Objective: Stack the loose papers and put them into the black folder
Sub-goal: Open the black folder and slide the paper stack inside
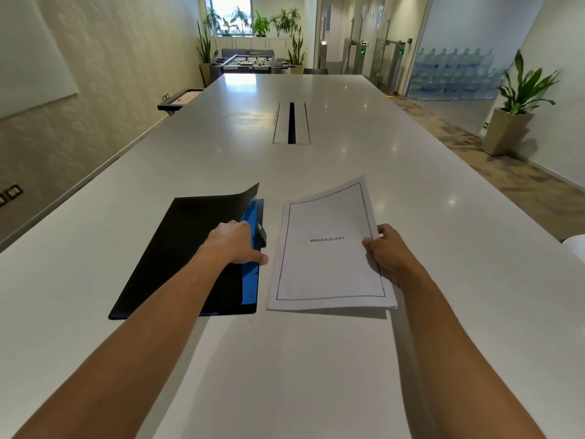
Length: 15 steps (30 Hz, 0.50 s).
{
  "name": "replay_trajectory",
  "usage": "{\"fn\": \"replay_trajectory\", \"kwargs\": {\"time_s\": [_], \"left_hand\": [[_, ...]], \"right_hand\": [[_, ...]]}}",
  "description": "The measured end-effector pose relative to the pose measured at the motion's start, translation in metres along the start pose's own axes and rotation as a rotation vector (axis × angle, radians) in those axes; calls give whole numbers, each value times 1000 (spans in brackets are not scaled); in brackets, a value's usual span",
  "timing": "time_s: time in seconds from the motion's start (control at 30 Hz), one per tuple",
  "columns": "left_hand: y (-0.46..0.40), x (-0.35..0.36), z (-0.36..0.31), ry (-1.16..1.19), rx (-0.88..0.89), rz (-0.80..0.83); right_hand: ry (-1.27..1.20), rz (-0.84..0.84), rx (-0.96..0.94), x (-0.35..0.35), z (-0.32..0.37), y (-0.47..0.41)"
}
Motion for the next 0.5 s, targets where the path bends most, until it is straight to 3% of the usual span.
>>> {"fn": "replay_trajectory", "kwargs": {"time_s": [0.23,0.37,0.5], "left_hand": [[8,-10,5,67,-1,-65],[7,-16,1,57,1,-106],[2,-23,-7,71,4,-120]], "right_hand": [[-169,-128,-123,-10,30,9],[-100,-223,-201,-1,46,16],[-72,-200,-245,18,57,26]]}}
Point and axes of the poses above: each hand's wrist, its own y-axis away from the middle knuckle, its own x-axis out of the palm, z = x × y, the point moved 5 cm from there along -y, towards the middle knuckle, and after that the axes turned 9 degrees about x, right-handed, at the moved point
